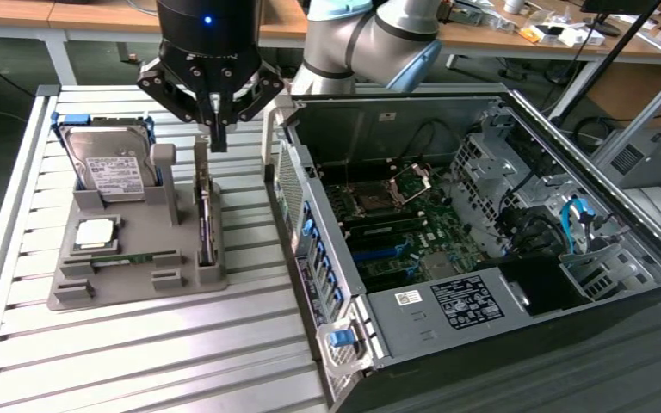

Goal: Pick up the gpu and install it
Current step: 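Reach for the gpu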

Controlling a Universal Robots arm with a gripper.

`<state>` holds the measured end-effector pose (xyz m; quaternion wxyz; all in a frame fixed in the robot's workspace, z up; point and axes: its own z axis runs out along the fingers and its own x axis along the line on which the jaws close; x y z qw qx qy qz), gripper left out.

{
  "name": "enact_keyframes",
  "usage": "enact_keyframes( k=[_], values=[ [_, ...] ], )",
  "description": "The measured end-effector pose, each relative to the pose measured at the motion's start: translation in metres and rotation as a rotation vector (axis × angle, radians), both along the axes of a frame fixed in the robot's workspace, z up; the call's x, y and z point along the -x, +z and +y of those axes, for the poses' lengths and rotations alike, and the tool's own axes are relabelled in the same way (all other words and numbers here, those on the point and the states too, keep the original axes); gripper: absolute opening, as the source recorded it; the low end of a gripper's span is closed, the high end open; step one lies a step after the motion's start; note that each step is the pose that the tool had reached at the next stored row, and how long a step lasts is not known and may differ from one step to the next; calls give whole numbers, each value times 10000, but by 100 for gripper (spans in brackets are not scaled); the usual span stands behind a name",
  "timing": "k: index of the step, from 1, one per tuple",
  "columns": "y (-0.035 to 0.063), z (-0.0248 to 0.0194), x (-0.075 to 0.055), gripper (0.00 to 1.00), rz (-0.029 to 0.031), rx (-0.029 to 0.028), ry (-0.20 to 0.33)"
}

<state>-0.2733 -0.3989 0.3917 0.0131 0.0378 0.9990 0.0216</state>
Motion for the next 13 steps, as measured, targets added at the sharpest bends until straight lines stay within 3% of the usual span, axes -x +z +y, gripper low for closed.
enact_keyframes(
  k=[13],
  values=[
    [-2, 0, 51, 13, 0, 0, -1]
  ],
)
